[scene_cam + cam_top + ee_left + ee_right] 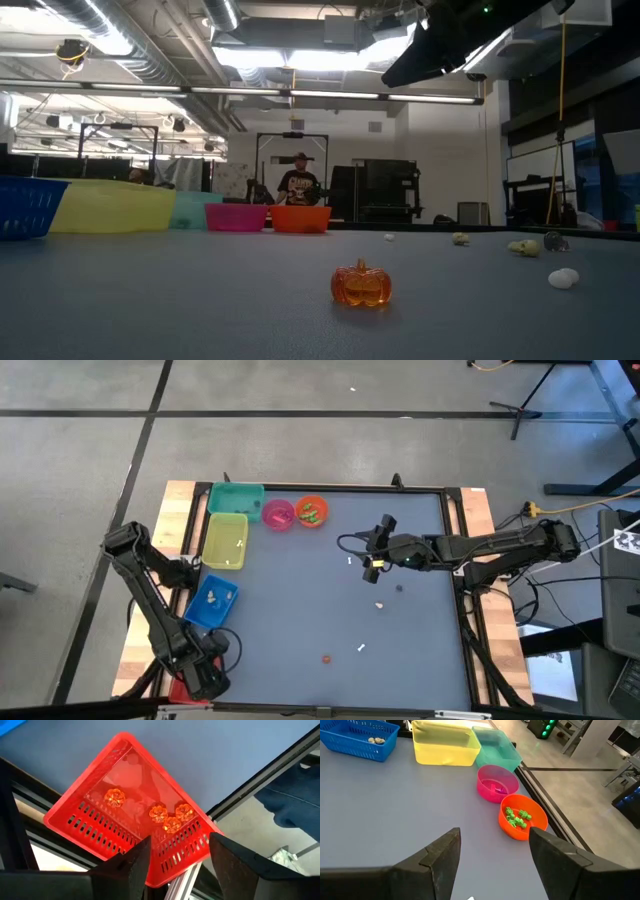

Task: Sort Halloween decoration
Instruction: Put the yellow skull toy into the blue bin

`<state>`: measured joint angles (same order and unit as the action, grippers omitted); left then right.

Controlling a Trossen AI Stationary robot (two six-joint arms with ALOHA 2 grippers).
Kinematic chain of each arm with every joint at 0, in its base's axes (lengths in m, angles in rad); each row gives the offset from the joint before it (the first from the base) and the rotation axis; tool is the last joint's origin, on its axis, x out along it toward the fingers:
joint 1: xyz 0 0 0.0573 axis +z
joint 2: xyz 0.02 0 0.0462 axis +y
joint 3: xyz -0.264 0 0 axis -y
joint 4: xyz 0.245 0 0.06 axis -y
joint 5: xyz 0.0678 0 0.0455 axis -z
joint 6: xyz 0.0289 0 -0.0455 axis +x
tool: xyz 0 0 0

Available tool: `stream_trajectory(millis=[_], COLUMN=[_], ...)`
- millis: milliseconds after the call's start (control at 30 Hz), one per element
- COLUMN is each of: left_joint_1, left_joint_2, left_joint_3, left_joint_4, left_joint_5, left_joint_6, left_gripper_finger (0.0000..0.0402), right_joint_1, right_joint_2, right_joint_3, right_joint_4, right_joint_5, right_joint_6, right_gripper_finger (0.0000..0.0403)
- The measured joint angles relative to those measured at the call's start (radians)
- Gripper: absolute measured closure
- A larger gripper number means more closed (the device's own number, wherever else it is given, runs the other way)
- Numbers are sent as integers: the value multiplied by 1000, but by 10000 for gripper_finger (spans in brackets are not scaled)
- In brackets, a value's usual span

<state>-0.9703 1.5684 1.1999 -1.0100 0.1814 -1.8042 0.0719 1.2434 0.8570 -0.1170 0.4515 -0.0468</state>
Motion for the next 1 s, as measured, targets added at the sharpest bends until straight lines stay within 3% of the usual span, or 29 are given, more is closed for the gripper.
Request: stream_trajectory(millis=[200,367,467,667,1000], left_joint_1=[52,133,188,297,440], left_joint_2=[0,0,0,0,0], left_joint_3=[0,0,0,0,0], left_joint_4=[0,1,1,3,17], left_joint_5=[-92,-191,-220,-226,-227], left_joint_6=[39,189,293,491,759], left_gripper_finger=[217,217,217,217,217], right_joint_1=[0,0,0,0,0], right_joint_2=[0,0,0,0,1], right_joint_3=[0,0,0,0,-2], right_joint_4=[-27,-61,-100,-243,-530], right_joint_5=[0,-2,-58,-189,-195], right_joint_6=[0,0,17,108,256], right_gripper_finger=[169,169,169,169,169])
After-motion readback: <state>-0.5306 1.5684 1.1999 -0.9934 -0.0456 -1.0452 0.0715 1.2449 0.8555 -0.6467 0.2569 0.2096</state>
